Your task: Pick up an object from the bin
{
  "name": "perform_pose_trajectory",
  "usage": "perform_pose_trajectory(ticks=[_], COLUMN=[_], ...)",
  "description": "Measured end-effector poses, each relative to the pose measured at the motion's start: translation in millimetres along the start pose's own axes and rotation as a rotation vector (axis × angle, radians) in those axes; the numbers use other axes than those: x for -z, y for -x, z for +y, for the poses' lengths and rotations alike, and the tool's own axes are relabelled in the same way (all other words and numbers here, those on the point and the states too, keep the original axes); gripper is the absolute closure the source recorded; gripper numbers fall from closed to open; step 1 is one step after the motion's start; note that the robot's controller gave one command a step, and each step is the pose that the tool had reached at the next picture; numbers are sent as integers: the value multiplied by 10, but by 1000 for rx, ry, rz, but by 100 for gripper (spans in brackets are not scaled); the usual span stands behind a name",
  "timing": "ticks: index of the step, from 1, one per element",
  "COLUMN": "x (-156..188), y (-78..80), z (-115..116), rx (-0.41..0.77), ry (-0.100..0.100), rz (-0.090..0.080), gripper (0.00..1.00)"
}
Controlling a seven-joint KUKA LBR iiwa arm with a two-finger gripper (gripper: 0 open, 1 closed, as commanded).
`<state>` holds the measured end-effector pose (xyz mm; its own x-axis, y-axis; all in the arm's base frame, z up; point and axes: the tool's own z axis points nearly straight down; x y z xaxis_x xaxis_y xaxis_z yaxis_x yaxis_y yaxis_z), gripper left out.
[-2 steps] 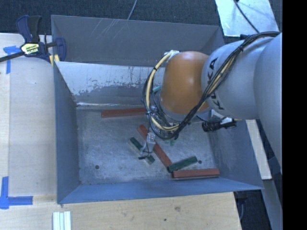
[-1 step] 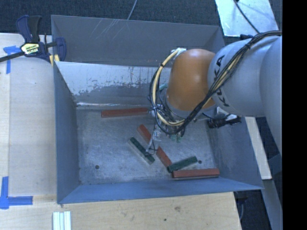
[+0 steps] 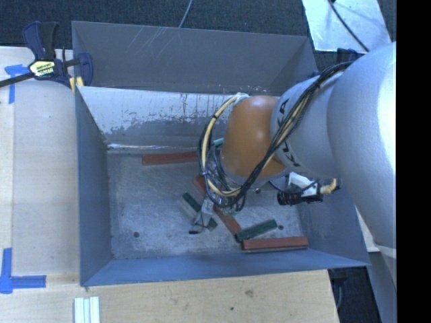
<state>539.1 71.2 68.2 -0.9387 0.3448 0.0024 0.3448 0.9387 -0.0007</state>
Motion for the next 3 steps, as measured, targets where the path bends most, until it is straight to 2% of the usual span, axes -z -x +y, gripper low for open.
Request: perform_pose_trajectory(ticks=[1, 3], x=[57, 105], y=[-81, -89], z=[55, 47], rx=[-61, -62], ry=[3, 2], rz=[-7, -6], gripper=[100, 100])
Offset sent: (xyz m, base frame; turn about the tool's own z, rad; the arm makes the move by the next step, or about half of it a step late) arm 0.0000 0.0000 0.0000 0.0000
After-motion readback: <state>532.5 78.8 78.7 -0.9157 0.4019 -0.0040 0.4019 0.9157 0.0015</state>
